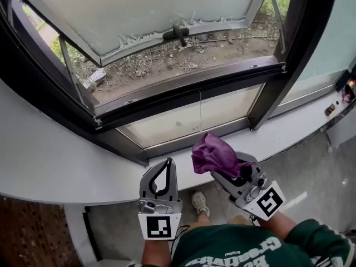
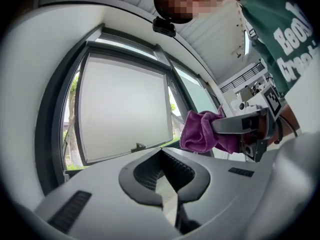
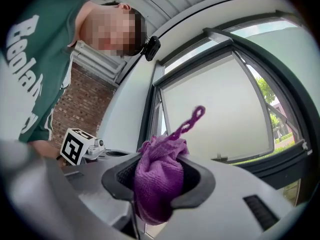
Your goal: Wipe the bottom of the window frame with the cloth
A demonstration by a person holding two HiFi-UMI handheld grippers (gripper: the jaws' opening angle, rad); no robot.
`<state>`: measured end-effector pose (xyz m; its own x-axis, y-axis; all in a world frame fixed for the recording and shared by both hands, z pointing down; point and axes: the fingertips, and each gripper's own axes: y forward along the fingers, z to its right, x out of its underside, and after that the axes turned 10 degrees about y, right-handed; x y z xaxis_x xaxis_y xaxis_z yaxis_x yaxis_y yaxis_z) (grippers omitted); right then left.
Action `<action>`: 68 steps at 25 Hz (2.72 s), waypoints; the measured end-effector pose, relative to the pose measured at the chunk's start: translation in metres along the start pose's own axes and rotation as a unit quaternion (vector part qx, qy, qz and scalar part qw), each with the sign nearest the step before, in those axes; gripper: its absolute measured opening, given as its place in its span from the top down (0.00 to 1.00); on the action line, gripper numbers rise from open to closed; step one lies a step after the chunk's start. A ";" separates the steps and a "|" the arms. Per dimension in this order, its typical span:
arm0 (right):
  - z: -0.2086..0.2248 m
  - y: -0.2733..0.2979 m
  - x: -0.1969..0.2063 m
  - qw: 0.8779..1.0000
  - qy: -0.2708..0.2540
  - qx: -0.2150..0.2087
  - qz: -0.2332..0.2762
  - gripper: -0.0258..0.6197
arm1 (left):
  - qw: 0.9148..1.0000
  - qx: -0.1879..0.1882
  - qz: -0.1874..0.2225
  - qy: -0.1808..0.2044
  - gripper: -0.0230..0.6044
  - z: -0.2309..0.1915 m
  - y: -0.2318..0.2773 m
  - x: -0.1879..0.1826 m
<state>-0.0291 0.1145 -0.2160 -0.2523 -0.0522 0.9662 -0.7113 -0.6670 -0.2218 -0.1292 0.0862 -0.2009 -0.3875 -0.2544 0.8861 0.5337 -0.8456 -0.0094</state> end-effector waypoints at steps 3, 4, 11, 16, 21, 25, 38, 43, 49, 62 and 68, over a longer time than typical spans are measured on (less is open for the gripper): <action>0.008 0.024 0.008 1.000 0.000 0.005 -0.007 0.72 | 1.000 0.007 -0.006 -0.004 0.96 -0.017 0.011 0.017; 0.010 0.030 0.010 1.000 0.001 0.006 -0.008 0.72 | 1.000 0.009 -0.009 -0.004 0.96 -0.021 0.014 0.023; 0.021 0.057 0.024 1.000 0.000 0.016 -0.021 0.72 | 1.000 0.014 -0.009 -0.025 0.96 -0.040 0.031 0.047; 0.027 0.072 0.027 0.999 0.000 0.028 -0.025 0.72 | 0.999 0.025 -0.010 -0.029 0.96 -0.051 0.040 0.058; 0.030 0.083 0.031 0.999 0.008 0.033 -0.031 0.72 | 0.999 0.030 -0.016 -0.037 0.96 -0.058 0.047 0.069; 0.029 0.091 0.036 0.999 0.010 0.027 -0.035 0.72 | 0.998 0.027 -0.019 -0.046 0.96 -0.059 0.049 0.076; 0.032 0.107 0.043 0.998 0.028 -0.026 -0.041 0.72 | 0.996 0.003 -0.046 -0.073 0.96 -0.063 0.048 0.090; 0.038 0.110 0.059 0.996 0.049 -0.053 -0.050 0.72 | 0.995 -0.015 -0.069 -0.065 0.96 -0.061 0.049 0.101; 0.050 0.108 0.094 0.991 0.092 -0.073 -0.063 0.72 | 0.991 -0.044 -0.099 -0.074 0.96 -0.053 0.049 0.130; 0.049 0.108 0.240 0.973 0.172 -0.108 -0.110 0.72 | 0.976 -0.097 -0.179 -0.082 0.96 -0.020 0.007 0.272; 0.018 0.126 0.326 0.966 0.177 -0.119 -0.149 0.72 | 0.973 -0.092 -0.185 -0.104 0.96 -0.007 -0.012 0.350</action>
<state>-0.1891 -0.0002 0.0732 -0.1923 0.4006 0.8958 -0.9066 -0.4220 -0.0059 -0.2767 0.0042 0.1059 -0.3567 0.1674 0.9191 0.2358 -0.9358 0.2620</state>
